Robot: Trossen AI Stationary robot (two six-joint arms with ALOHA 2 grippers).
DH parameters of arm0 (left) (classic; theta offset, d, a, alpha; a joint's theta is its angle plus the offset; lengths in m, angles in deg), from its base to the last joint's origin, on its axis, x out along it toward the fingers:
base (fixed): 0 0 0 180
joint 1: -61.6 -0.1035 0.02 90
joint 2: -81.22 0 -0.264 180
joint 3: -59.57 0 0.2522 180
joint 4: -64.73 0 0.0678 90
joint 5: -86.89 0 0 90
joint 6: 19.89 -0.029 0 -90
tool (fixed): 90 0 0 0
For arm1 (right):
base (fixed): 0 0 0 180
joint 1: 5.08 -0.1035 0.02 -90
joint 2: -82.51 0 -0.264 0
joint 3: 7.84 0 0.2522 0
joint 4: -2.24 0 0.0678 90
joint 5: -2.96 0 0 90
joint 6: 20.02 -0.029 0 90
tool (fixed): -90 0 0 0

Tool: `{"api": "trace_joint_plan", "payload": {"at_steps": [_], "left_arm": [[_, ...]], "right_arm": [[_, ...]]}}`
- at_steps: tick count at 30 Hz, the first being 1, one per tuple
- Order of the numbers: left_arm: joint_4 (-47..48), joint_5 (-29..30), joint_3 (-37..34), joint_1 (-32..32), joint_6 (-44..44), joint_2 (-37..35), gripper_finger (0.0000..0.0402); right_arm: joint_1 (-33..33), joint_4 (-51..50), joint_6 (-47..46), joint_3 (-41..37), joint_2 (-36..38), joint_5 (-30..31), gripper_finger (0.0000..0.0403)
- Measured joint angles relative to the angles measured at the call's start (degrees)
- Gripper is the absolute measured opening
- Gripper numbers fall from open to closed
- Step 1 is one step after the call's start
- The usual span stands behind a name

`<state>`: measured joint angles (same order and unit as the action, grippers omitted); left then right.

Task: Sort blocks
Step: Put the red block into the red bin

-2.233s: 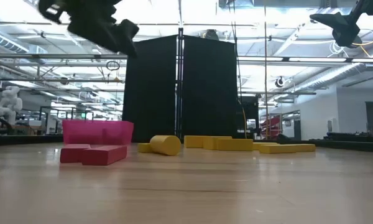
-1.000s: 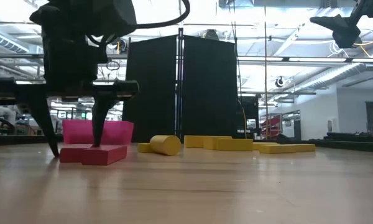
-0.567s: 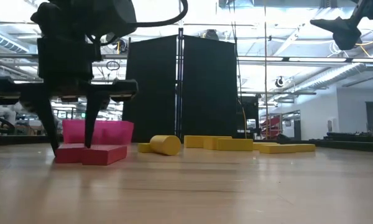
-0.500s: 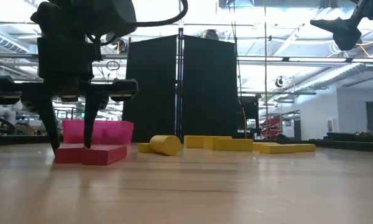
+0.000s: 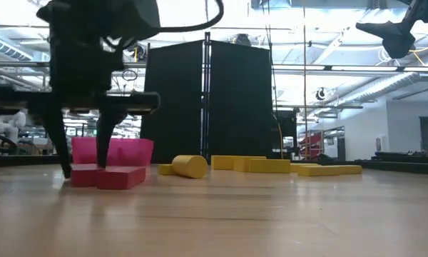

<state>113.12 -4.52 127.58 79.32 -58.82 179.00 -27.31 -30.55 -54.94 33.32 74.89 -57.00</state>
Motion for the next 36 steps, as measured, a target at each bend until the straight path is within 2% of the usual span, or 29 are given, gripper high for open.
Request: {"api": "trace_joint_plan", "payload": {"at_steps": [10, 16, 23, 31, 36], "left_arm": [[4.2, 0.1, 7.0, -0.1, 7.1, -1.0, 0.0127], [3.3, 1.7, 7.1, -2.5, 18.6, -6.2, 0.0127], [-5.0, 10.6, 7.1, -7.4, 28.8, -16.3, 0.0127], [-12.9, 26.7, 7.0, -12.3, 35.7, -26.5, 0.0127], [-17.9, 32.8, 1.4, -15.8, 40.8, -33.2, 0.0127]], "right_arm": [[0.0, 0.0, 0.9, 0.0, 0.0, 0.0, 0.0338], [0.0, 0.0, 1.1, 0.0, 0.0, 0.0, 0.0338], [0.0, 0.0, 1.3, 0.0, 0.0, 0.2, 0.0338], [0.0, 0.5, 1.2, 0.0, 0.0, 0.2, 0.0338], [0.0, 0.5, 1.1, 0.0, 0.0, 0.2, 0.0338]]}}
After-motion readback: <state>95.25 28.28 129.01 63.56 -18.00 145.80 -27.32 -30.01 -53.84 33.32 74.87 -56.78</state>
